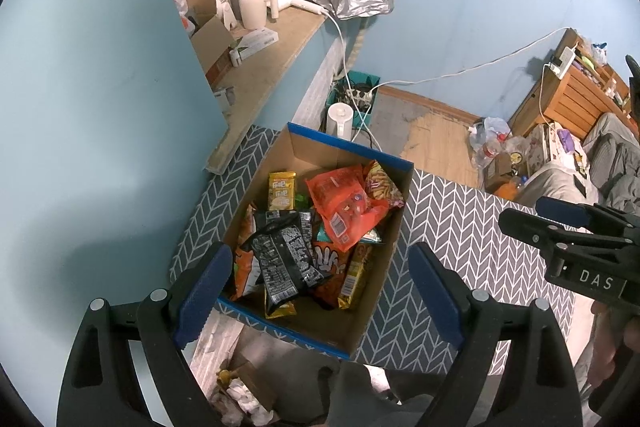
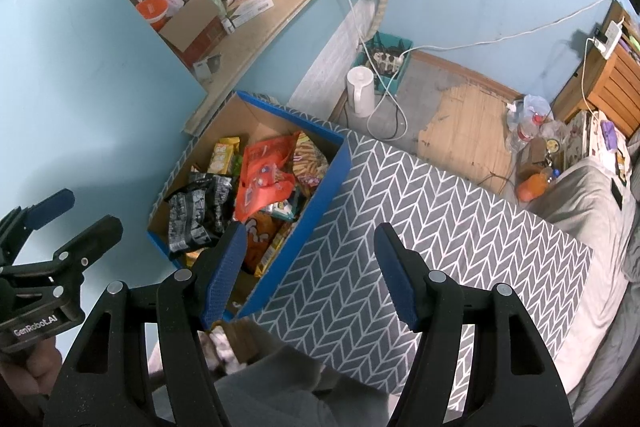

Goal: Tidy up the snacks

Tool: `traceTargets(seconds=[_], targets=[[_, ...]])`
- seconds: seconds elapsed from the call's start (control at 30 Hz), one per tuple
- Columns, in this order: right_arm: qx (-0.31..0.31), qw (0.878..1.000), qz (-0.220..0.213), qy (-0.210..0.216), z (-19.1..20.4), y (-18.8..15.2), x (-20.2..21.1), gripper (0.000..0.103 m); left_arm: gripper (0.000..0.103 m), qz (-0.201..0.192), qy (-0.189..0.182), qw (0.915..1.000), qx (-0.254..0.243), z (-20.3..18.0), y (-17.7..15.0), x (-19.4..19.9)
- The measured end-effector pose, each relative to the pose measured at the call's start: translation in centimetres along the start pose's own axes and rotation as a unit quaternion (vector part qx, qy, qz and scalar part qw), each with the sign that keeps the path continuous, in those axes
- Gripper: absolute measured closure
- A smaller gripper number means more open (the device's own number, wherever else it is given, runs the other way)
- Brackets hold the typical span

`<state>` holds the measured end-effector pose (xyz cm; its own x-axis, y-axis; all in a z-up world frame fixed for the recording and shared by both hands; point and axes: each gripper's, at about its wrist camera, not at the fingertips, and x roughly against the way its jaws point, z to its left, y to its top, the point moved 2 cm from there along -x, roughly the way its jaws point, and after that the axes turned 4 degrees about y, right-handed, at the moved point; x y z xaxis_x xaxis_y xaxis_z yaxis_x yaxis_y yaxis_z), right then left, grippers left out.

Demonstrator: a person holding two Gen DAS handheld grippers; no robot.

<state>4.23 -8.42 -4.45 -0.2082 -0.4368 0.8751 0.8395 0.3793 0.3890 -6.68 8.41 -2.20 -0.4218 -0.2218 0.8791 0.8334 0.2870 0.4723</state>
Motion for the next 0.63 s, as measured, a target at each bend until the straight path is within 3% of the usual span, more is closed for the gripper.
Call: traceTargets(seconds=[0.63], targets=[[-0.001,1.0,0.003,0.0,0.15,0.03,-0.38,0.037,0.012,-0.001,0.001,1.0,0.005,0.2,0.26,-0.4]])
